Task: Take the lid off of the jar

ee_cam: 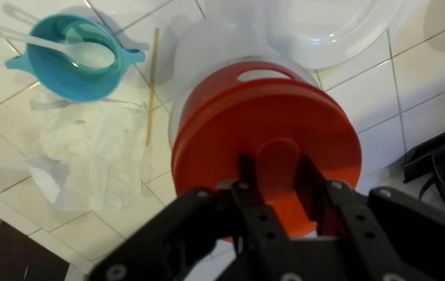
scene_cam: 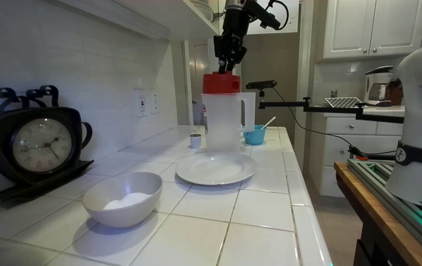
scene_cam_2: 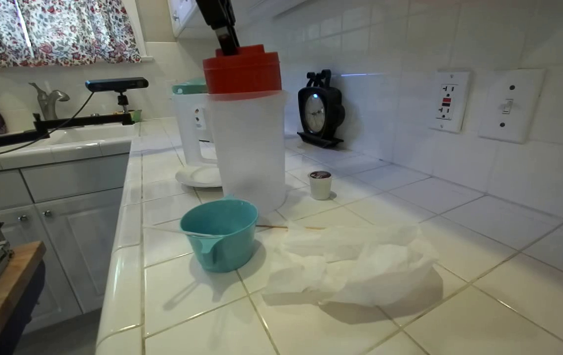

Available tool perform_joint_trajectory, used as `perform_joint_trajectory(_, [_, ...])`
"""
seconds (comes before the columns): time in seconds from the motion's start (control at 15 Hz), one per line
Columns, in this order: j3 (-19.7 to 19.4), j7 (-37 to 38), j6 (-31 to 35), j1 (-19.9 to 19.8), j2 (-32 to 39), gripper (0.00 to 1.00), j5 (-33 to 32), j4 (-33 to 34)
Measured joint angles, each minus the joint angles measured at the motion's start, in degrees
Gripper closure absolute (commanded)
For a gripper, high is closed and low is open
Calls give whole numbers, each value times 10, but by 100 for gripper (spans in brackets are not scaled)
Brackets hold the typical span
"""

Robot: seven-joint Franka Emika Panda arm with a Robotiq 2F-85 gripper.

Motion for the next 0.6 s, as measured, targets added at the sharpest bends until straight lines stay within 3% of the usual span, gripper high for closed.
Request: perform_joint_trajectory(0.6, [14,-1,-30,8,-90,92,1,5])
